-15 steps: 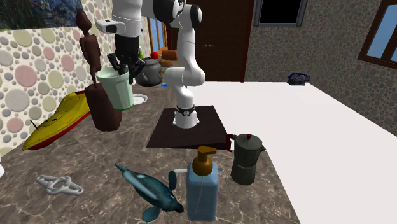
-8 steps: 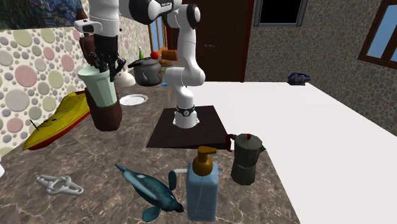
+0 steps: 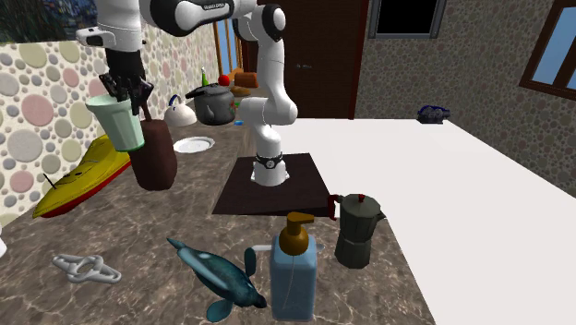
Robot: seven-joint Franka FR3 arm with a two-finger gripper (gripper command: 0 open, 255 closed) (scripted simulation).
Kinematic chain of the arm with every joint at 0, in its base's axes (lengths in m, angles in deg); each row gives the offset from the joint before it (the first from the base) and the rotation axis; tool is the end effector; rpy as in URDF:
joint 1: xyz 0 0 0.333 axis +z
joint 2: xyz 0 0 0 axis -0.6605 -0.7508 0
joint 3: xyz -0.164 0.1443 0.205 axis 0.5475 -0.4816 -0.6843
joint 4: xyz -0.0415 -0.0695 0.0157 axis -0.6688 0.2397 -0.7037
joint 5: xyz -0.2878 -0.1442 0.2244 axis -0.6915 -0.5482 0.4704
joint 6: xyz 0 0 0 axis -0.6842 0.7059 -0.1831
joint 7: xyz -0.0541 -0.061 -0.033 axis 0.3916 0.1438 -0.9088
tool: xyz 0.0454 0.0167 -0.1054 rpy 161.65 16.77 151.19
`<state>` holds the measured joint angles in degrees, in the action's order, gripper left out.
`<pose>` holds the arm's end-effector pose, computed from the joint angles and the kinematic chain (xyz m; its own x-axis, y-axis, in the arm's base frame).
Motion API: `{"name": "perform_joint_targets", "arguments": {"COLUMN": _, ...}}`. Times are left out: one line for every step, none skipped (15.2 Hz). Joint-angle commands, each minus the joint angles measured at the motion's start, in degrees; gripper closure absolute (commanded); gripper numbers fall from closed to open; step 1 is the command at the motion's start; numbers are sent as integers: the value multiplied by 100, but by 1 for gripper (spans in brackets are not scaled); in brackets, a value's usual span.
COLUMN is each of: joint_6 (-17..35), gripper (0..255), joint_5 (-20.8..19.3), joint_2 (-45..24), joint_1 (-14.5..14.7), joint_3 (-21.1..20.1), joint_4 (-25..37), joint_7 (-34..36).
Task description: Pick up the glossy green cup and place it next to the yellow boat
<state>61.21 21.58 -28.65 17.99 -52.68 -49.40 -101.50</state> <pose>0.2982 -0.3786 0.5711 0.9730 -0.2245 -0.0536 -0.2081 -0.9537 0.2173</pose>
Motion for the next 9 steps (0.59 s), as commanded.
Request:
{"name": "perform_joint_targets", "arguments": {"joint_6": 125, "gripper": 255, "joint_5": -21, "joint_2": 9, "joint_1": -19, "joint_3": 38, "joint_4": -118, "joint_7": -19}}
{"name": "perform_joint_targets", "arguments": {"joint_6": 199, "gripper": 255, "joint_5": -30, "joint_2": 15, "joint_1": -23, "joint_3": 45, "joint_4": -199, "joint_7": -2}}
{"name": "perform_joint_targets", "arguments": {"joint_6": 273, "gripper": 255, "joint_5": -39, "joint_2": 20, "joint_1": -27, "joint_3": 52, "joint_4": -279, "joint_7": 15}}
{"name": "perform_joint_targets", "arguments": {"joint_6": 347, "gripper": 255, "joint_5": -48, "joint_2": 24, "joint_1": -31, "joint_3": 59, "joint_4": -358, "joint_7": 32}}
{"name": "perform_joint_targets", "arguments": {"joint_6": 421, "gripper": 255, "joint_5": -57, "joint_2": 26, "joint_1": -35, "joint_3": 67, "joint_4": -435, "joint_7": 49}}
{"name": "perform_joint_targets", "arguments": {"joint_6": 495, "gripper": 255, "joint_5": -66, "joint_2": 27, "joint_1": -38, "joint_3": 75, "joint_4": -512, "joint_7": 65}}
{"name": "perform_joint_targets", "arguments": {"joint_6": 570, "gripper": 255, "joint_5": -75, "joint_2": 26, "joint_1": -42, "joint_3": 83, "joint_4": -587, "joint_7": 81}}
{"name": "perform_joint_targets", "arguments": {"joint_6": 644, "gripper": 255, "joint_5": -84, "joint_2": 24, "joint_1": -46, "joint_3": 91, "joint_4": -661, "joint_7": 97}}
{"name": "perform_joint_targets", "arguments": {"joint_6": 719, "gripper": 255, "joint_5": -93, "joint_2": 21, "joint_1": -50, "joint_3": 100, "joint_4": -734, "joint_7": 113}}
